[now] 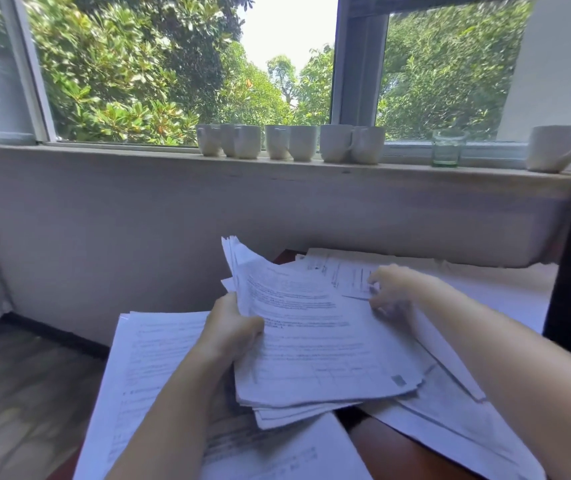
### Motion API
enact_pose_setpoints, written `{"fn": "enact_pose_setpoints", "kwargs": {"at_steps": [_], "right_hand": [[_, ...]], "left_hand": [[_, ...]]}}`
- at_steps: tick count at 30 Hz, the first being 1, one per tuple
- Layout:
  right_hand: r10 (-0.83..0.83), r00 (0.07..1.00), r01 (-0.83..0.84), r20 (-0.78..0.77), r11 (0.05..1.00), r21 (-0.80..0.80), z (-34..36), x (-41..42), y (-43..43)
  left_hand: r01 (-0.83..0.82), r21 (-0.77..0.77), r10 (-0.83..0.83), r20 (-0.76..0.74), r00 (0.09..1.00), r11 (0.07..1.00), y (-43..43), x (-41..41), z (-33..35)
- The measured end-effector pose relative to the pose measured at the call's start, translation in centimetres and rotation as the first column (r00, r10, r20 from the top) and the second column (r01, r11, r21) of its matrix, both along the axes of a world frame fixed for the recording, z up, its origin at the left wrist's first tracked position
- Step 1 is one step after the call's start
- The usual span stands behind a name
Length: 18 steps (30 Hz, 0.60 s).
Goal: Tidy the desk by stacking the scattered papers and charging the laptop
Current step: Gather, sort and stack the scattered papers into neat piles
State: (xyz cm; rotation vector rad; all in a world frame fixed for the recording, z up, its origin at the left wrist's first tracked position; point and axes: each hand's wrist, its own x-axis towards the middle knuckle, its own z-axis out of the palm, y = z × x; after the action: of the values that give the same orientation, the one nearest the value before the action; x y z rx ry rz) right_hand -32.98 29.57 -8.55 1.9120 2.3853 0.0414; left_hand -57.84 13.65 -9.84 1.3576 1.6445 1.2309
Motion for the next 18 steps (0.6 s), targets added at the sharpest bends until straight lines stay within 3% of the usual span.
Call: {"fn": "enact_pose_setpoints", "kwargs": {"at_steps": [6, 11, 15, 18], "right_hand": [[0.013, 0.998, -0.013, 0.057, 1.0, -0.01, 0.7, -0.6, -0.4], [0.026, 0.986, -0.04, 0.162, 0.996, 0.084, 0.2, -1.4, -0.3], [-0.021, 0.987, -0.024, 0.157, 0.961, 0.276, -1.2, -1.4, -0.4], [-0.116, 0.993, 0.106, 0.006, 0.926, 0.361, -1.1, -0.9, -0.3]], "left_hand": [[-0.043, -0.005, 0.041, -0.194, 0.98, 0.999, 0.3, -0.4, -0.3], [-0.072, 0.001, 0.069, -0.298, 0.952, 0.997, 0.1, -0.3, -0.3], [-0.135, 0.023, 0.136, -0.243, 0.96, 0.991, 0.0, -0.4, -0.1], [-0.167, 0.092, 0.177, -0.114, 0.978, 0.982, 0.0, -0.5, 0.2]]}}
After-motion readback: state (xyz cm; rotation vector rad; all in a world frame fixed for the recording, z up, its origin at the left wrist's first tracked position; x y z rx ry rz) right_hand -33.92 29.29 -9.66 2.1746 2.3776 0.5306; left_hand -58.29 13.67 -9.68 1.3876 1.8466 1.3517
